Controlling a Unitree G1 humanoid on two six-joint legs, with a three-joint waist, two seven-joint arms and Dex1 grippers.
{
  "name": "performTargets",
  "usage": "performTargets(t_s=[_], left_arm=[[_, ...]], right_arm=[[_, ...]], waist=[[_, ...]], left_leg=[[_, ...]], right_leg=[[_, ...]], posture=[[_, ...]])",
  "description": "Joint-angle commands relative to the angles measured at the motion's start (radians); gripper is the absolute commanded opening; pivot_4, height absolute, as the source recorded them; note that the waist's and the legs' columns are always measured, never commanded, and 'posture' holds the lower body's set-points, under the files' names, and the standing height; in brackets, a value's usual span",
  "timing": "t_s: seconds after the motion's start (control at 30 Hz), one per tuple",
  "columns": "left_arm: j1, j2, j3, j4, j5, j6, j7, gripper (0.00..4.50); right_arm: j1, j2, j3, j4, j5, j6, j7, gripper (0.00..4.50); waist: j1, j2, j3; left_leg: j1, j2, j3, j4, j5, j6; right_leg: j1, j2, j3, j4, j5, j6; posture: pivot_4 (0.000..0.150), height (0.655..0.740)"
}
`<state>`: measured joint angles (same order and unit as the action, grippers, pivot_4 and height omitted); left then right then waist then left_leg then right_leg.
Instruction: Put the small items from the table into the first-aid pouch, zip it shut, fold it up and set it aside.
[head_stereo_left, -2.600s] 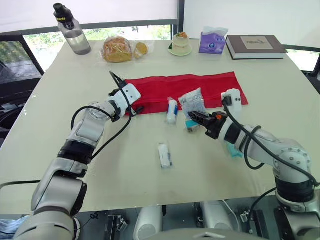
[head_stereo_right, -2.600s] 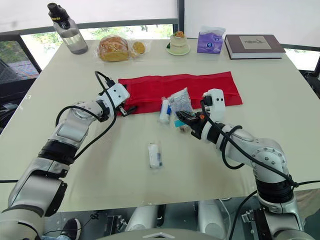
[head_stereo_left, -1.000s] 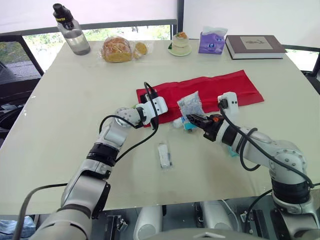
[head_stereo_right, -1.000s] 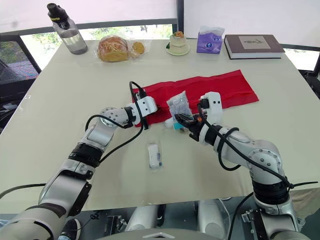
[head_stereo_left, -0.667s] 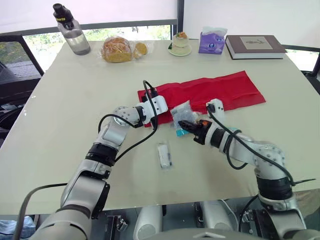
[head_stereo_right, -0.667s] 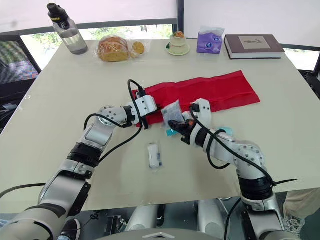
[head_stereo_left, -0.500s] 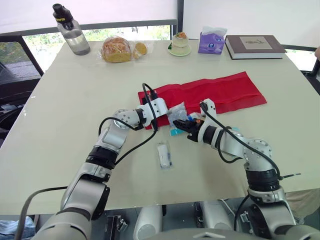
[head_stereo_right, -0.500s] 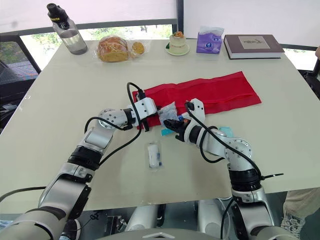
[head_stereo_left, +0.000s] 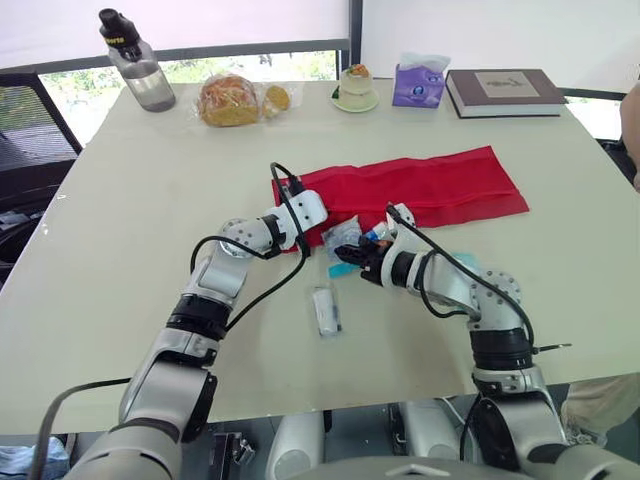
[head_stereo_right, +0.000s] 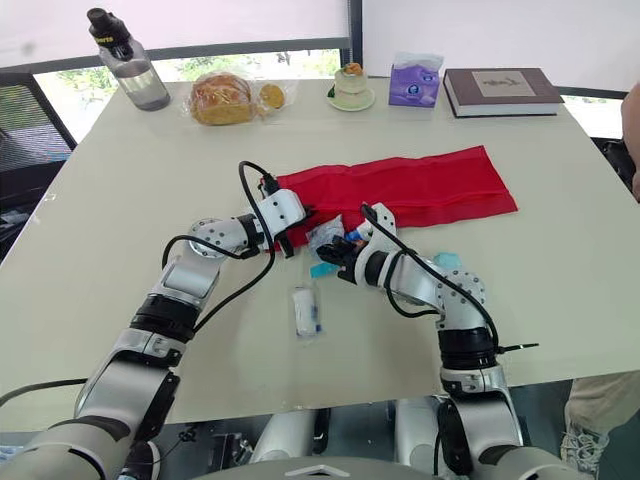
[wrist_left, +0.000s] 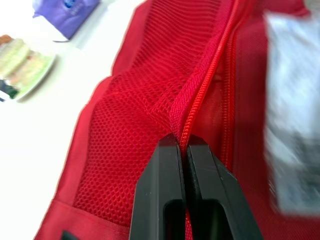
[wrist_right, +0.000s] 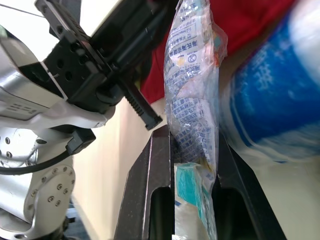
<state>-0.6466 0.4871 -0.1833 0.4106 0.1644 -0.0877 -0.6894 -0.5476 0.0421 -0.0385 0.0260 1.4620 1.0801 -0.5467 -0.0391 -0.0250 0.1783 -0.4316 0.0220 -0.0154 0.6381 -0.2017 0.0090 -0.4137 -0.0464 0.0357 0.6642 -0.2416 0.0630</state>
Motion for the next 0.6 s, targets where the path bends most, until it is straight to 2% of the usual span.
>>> performTargets(t_s=[0.03, 0.6], left_arm=[[-0.003, 0.015, 0.025, -0.04, -0.008, 0.0, 0.017, 0.11], [0.01, 0.049, 0.034, -0.027, -0.012, 0.005, 0.018, 0.11]], right_arm=[[-0.021, 0.025, -0.036, -0.004, 0.043, -0.017, -0.063, 0.15], [0.04, -0.09, -0.117, -0.067, 0.092, -0.042, -0.146, 0.15]], waist=[[-0.002, 0.0, 0.0], [-0.001, 0.0, 0.0]], left_leg=[[0.0, 0.0, 0.0, 0.0, 0.0, 0.0], [0.0, 0.0, 0.0, 0.0, 0.0, 0.0]], right_leg=[[0.0, 0.0, 0.0, 0.0, 0.0, 0.0], [0.001, 0.0, 0.0, 0.0, 0.0, 0.0]], posture=[[0.15, 0.74], [0.15, 0.74]])
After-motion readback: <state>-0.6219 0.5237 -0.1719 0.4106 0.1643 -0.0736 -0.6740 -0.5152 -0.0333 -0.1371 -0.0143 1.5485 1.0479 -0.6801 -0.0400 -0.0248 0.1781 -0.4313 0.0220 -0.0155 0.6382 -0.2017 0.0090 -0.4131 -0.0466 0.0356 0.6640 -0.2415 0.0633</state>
